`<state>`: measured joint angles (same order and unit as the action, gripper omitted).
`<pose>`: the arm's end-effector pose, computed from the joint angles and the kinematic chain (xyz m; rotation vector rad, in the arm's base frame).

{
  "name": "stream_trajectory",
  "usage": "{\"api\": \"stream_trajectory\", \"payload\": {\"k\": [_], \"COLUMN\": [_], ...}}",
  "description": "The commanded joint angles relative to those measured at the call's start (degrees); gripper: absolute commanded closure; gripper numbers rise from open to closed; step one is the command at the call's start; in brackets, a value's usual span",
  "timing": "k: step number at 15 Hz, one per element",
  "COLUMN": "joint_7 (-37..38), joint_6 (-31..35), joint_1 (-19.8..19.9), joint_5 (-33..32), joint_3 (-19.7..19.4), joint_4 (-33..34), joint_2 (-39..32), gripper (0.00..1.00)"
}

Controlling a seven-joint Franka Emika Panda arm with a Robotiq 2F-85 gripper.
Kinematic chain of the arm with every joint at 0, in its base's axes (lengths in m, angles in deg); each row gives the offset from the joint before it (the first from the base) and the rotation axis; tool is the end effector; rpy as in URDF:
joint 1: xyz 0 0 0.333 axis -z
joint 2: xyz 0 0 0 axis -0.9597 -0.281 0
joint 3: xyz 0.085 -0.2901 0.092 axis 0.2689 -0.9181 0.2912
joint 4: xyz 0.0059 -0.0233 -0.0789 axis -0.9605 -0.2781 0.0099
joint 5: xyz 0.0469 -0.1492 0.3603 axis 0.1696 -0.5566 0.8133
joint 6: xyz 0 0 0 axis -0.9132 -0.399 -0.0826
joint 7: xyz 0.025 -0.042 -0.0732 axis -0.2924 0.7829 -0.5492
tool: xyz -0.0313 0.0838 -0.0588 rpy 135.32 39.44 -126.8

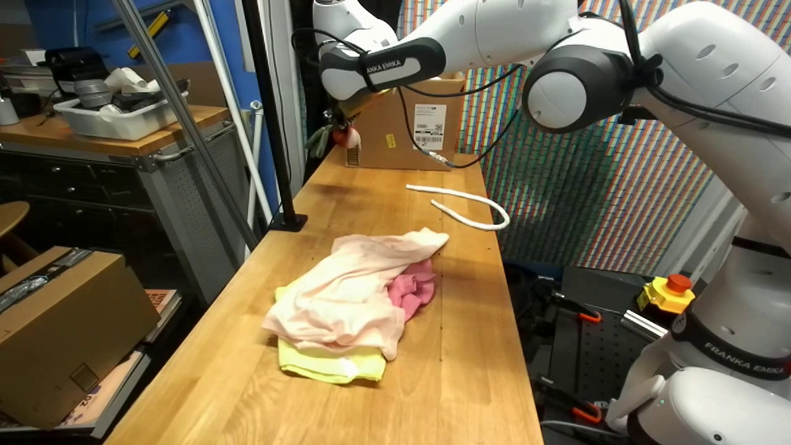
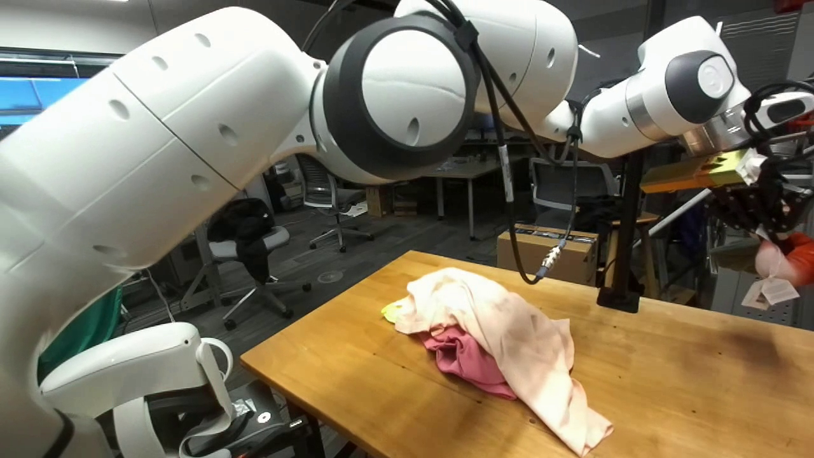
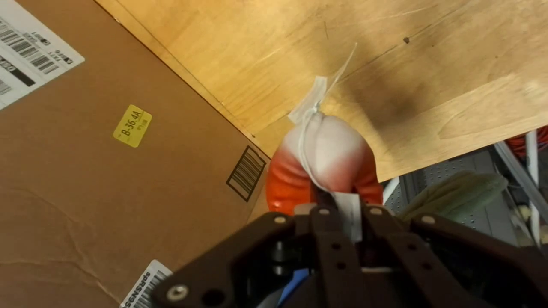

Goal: Move the white rope and radish to the right, move the peach shirt forwards, move the yellow towel and pink shirt to the left

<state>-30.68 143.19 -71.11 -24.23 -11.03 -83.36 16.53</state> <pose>0.8097 -0.1333 0.3756 2.6752 -0.4002 0.5028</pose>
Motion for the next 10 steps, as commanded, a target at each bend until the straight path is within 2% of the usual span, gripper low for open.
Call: {"api": "stream_trajectory", "payload": {"k": [1,6,7,8,10], "joint_7": [1.6,5.9,6.3,6.9,7.6], "joint_6": [-1.0,-0.1,-0.2,-0.2,-0.5], "joint_1": [1.7,1.2,1.2,1.2,1.1], "joint_5": [2.9,1.2,1.2,1.1,0.8], "joint_3": [1.2,-0.4,-0.5,-0.7,-1.0], "joint_4": [9.0,11.8,12.2,12.4,12.8], "joint_2": [-5.3,-8.2,-8.6,-8.9,-9.2], "gripper": [0.98,0.97,0.66,0.65,0.51]}}
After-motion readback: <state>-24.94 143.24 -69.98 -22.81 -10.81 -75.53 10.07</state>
